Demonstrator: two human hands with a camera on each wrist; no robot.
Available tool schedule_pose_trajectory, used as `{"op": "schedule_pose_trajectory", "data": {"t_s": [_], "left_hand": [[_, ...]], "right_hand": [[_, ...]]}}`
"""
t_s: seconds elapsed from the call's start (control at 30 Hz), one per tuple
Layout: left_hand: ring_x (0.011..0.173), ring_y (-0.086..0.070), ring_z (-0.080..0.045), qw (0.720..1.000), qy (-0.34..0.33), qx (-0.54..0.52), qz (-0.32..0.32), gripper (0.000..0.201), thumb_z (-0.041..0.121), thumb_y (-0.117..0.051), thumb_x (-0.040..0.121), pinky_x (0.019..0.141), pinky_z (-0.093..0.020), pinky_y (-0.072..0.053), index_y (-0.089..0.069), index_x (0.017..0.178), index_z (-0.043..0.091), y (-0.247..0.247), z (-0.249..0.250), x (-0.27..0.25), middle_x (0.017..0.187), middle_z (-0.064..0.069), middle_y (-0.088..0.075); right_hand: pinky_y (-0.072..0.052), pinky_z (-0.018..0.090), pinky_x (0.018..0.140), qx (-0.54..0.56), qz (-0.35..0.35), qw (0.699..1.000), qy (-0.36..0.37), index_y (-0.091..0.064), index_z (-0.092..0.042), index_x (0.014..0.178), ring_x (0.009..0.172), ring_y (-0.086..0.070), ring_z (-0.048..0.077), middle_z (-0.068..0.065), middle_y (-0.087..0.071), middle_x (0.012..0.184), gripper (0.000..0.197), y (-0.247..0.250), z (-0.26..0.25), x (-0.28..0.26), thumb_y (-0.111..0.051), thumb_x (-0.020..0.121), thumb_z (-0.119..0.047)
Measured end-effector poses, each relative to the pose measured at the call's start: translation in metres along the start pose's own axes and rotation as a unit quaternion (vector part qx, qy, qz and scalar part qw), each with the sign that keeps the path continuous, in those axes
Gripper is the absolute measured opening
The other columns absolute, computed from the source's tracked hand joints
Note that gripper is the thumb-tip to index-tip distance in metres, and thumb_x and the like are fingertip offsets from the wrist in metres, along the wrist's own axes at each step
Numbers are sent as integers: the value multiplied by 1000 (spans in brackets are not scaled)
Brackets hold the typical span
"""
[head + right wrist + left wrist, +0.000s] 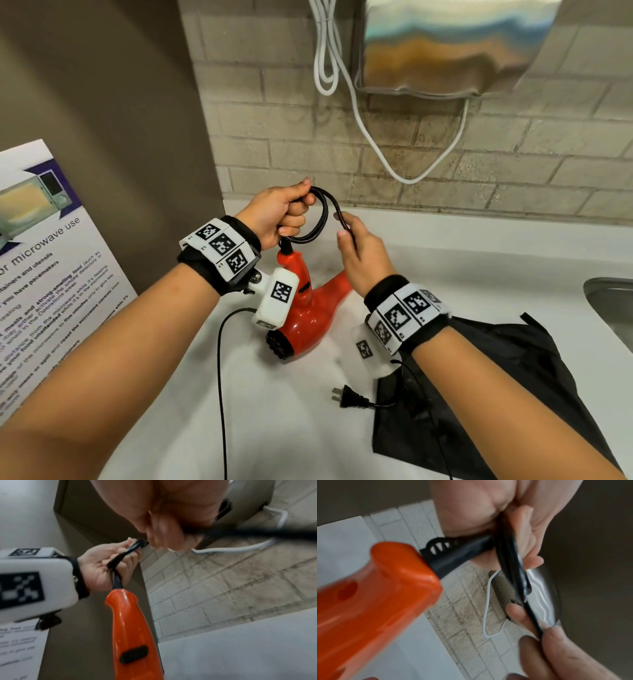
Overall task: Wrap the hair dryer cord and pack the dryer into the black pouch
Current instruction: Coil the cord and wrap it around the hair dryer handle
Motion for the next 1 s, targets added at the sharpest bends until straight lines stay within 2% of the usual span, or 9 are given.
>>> {"op": "schedule_pose_trajectory", "data": {"t_s": [0.1,0.2,0.37,0.47,0.6,0.73,0.8,0.9,1.0], "left_hand": [[27,-17,-1,1000,-14,-3,27,39,36,-31,99,26,-14,-15,-42,68,15,3,1,0,34,13,-22],[27,-17,-1,999,-26,2,46,40,36,-31,99,27,-14,-14,-43,67,14,2,0,0,34,12,-21],[27,-16,-1,997,-46,9,68,41,35,-32,99,28,-14,-13,-43,66,14,-5,0,-1,35,13,-21],[27,-16,-1,996,-51,10,71,41,35,-32,99,28,-14,-12,-42,65,14,-7,1,-2,34,12,-21],[27,-15,-1,995,-57,8,76,40,34,-31,99,28,-15,-11,-40,65,15,-10,0,-4,33,13,-20],[27,-14,-2,993,-72,28,86,42,33,-34,98,30,-14,-11,-39,61,15,-14,0,-8,32,14,-18],[27,-15,-2,992,-80,36,94,42,32,-36,98,30,-13,-11,-39,60,15,-16,1,-9,32,14,-19],[27,-15,-2,990,-86,39,103,43,32,-36,97,29,-14,-11,-38,58,15,-19,0,-12,32,13,-20],[26,-14,-3,991,-85,31,96,47,38,-31,98,30,-13,-11,-38,58,15,-23,-2,-12,31,13,-19]], "right_hand": [[-33,8,49,-5,29,999,28,-58,-6,106,47,-48,-8,-20,-38,56,25,10,-4,6,-37,96,-14],[-29,13,48,-26,1,999,40,-58,-8,99,42,-41,4,-15,-39,52,22,10,-4,0,-38,96,-16],[-43,36,61,-43,-21,998,36,-54,-7,98,55,-47,18,2,-51,62,17,7,10,-18,-39,95,-16],[-42,23,58,-57,-33,998,-1,-55,-7,106,53,-46,2,-11,-48,63,19,11,20,-22,-41,94,-10],[-39,29,96,-155,-22,988,8,-42,-13,132,105,-49,22,9,-51,117,48,26,23,-30,-51,85,-5],[-44,32,82,-208,25,974,84,-57,-10,113,90,-50,25,14,-53,102,32,37,12,-50,-57,81,-6],[-46,31,72,-193,-90,975,67,-63,-11,93,74,-52,20,8,-57,86,14,30,16,-59,-54,82,-8],[-46,28,71,-235,-320,916,-53,-65,-12,84,72,-52,14,-2,-56,79,12,6,42,-85,-54,84,-17],[-50,29,69,-311,-393,856,-127,-64,-10,85,75,-57,19,-1,-56,79,16,-11,64,-110,-61,78,-24]]}}
Point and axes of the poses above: each hand's wrist, its own x-axis towards the middle knuckle, its own y-axis out of the back of the hand, z = x × y, the point moved 4 cm from there along x, towards the middle knuckle
